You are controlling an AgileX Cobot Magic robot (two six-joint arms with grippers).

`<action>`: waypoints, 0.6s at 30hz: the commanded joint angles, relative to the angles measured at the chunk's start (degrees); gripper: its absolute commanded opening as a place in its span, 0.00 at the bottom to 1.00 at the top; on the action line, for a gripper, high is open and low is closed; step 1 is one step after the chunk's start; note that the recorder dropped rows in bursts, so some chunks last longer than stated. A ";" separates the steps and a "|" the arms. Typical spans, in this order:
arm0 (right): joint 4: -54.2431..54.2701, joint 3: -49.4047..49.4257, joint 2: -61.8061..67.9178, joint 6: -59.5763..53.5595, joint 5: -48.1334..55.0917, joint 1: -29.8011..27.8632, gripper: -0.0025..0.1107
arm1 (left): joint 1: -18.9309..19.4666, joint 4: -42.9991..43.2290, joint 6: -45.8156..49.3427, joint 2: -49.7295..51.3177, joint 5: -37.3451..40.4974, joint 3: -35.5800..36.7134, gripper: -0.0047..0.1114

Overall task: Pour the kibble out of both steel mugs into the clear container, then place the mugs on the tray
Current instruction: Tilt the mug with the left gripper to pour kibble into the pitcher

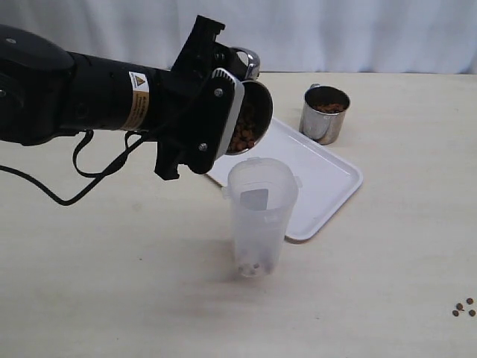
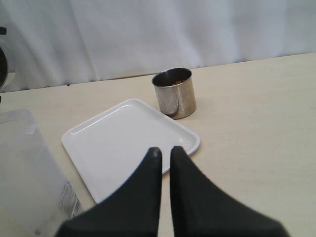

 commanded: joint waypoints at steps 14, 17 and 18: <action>0.12 0.24 0.08 -0.39 -0.86 0.11 0.06 | -0.49 -0.36 4.84 -0.20 -0.85 -0.55 0.04; 0.12 0.24 0.08 -0.39 -0.86 0.11 0.06 | -0.49 -0.36 4.96 -0.20 -0.85 -0.55 0.04; 0.12 0.24 0.08 -0.39 -0.86 0.11 0.06 | -0.49 -0.36 4.96 -0.20 -0.85 -0.55 0.04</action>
